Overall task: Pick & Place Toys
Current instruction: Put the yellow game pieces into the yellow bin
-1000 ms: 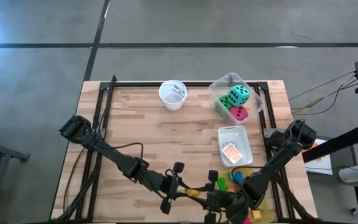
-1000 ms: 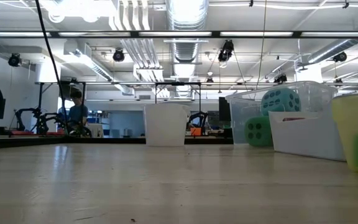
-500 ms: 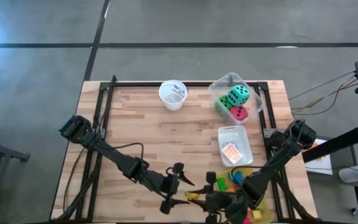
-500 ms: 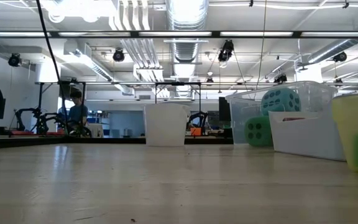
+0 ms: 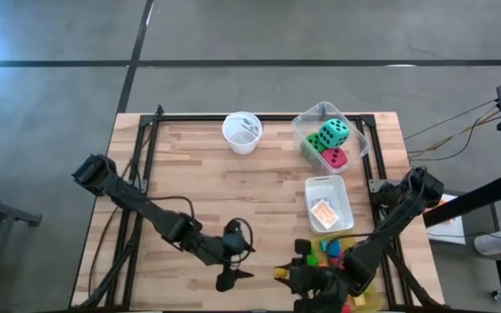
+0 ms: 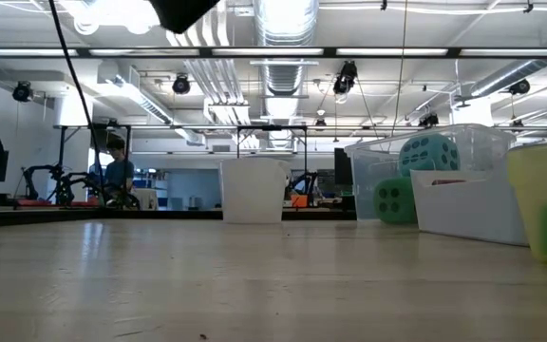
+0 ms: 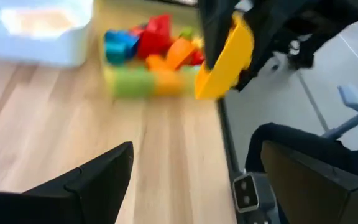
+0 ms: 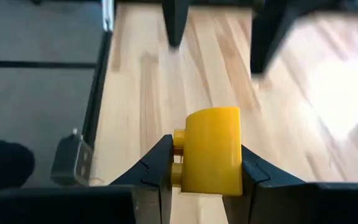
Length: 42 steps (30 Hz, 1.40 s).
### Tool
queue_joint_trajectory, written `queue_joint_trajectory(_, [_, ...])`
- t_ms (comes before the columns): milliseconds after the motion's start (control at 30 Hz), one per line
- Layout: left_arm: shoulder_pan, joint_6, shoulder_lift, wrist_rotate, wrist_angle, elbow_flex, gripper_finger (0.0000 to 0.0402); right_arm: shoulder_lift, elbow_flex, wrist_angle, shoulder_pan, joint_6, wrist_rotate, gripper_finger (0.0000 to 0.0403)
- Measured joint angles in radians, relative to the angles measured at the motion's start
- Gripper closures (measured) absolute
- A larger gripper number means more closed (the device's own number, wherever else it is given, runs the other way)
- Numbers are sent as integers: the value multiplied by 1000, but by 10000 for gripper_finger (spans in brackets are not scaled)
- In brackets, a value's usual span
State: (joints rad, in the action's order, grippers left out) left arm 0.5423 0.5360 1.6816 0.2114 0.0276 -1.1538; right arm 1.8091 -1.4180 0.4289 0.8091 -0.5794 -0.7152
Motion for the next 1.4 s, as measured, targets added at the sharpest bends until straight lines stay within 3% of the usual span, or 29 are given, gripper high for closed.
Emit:
queue_joint_trajectory(300, [1, 189, -118, 6, 272, 0, 43, -1, -115, 476, 62, -396, 119, 318])
queue_joint_trajectory(533, [1, 243, -149, 17, 334, 1, 43, -2, -118, 756, 154, -748, 216, 318])
queue_joint_trajectory(867, [1, 269, -153, 33, 343, 2, 43, 2, 20, 736, 214, -993, 372, 318])
queue_joint_trajectory(1133, [1, 258, -171, 52, 343, 2, 43, 1, 116, 585, 187, -944, 401, 318])
queue_joint_trajectory(1400, [1, 239, -173, 51, 343, 2, 43, 1, 146, 546, 153, -929, 399, 318])
